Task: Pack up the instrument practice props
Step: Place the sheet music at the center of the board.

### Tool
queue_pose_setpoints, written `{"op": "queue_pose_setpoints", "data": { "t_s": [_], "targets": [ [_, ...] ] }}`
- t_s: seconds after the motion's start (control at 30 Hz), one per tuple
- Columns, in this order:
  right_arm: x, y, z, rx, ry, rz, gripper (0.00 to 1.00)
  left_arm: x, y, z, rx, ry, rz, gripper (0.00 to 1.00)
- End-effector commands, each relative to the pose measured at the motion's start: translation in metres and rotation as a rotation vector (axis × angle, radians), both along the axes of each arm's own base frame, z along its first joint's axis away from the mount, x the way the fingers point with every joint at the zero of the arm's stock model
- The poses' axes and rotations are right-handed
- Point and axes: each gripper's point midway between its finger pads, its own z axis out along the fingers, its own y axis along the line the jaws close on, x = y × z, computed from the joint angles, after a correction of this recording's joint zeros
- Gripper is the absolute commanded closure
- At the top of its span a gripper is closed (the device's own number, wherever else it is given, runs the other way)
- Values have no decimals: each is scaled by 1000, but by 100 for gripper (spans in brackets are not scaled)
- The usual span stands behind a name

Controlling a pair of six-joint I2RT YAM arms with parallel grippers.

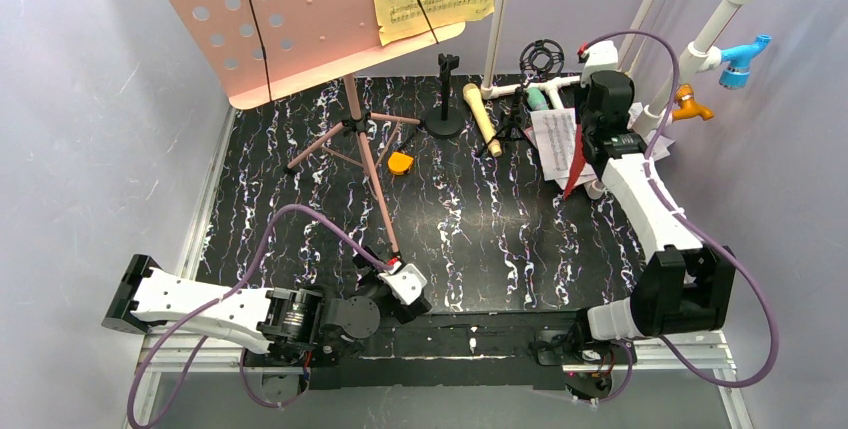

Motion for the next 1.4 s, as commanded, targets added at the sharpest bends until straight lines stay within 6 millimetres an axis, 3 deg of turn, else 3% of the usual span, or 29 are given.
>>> {"op": "queue_pose_setpoints", "data": {
  "t_s": [0.0, 0.1, 0.37, 0.5, 0.7, 0.9, 1.37],
  "targets": [
    [23, -17, 54, 146, -195, -107, 99, -23, -1, -1, -80, 67, -26, 2],
    [29, -25, 48, 193, -199, -147, 99, -23, 3, -3, -101, 84, -14, 2],
    [30, -38, -16, 152, -114, -204, 94, -22, 5, -3, -116, 97, -5, 2],
    [27, -48, -34, 65, -93, -225, 94, -22, 6, -4, -115, 102, -1, 2],
    [23, -44, -41, 30, -70, -201, 93, -23, 4, -5, -111, 103, 1, 2],
    [24, -43, -45, -119, -61, -181, 92, -23, 4, -5, -111, 106, 1, 2],
    [39, -54, -49, -224, -74, -232, 90, -24, 3, -7, -108, 117, 9, 2]
  ]
}}
